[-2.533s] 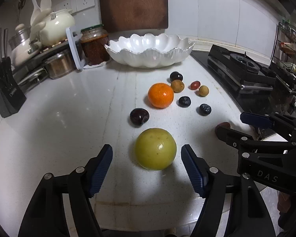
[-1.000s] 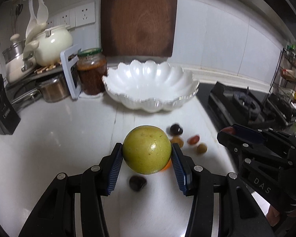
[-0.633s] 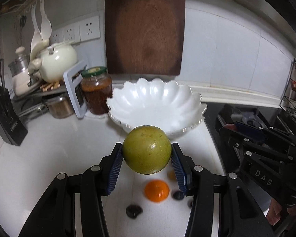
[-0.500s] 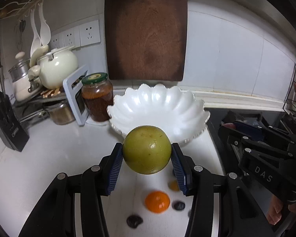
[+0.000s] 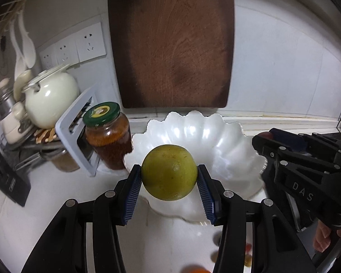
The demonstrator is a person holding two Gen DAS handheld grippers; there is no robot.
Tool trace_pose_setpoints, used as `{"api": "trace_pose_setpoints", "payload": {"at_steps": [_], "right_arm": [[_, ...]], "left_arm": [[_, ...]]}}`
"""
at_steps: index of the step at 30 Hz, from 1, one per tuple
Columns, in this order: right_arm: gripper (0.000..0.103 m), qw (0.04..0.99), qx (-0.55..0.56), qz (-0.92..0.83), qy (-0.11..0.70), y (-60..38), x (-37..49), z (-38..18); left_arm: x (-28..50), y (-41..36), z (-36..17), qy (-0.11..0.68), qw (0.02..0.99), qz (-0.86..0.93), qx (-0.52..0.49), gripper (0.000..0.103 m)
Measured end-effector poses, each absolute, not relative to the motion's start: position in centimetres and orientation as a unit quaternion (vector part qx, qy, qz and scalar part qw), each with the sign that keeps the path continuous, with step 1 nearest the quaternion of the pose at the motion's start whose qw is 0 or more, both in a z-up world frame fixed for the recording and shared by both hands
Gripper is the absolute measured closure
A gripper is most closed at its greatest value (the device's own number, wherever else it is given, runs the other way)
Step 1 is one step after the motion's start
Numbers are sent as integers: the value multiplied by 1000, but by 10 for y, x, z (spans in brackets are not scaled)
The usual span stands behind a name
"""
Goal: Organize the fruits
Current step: 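Carry both fruits over the white bowl and open both tools to drop them, then lift both open tools out of the bowl and back toward the fruits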
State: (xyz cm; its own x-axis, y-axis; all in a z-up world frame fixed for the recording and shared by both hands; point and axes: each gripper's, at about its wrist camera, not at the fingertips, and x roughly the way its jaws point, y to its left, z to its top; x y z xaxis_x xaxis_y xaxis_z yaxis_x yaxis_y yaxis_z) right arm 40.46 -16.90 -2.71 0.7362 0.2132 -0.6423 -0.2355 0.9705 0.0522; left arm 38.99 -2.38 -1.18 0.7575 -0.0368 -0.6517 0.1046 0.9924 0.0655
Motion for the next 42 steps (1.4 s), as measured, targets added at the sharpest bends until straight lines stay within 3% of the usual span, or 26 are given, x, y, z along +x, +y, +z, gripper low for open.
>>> {"api": "trace_pose_setpoints", "payload": {"at_steps": [15,28,30,32,34,42], "right_arm": [[72,881,1,113,459,-157,504,-77],[71,858,-10,100,504,-157,534,-102],[70,857,-9,101,506,-157,536,-103],[64,857,-7,100,506,-159,535,-103],[56,859,-9,97,503,-158,538,-103],[56,875,-13,93,476,-164,505,-78]], "left_arm": [[495,-26,-47,441,895,-47,44,54],[536,-35,-81,487,870,-40,65,54],[536,-36,-83,487,870,-41,66,51],[535,-36,-79,478,875,-36,72,37],[531,-36,-73,468,880,-29,76,35],[499,-22,-46,449,891,-11,64,28]]}}
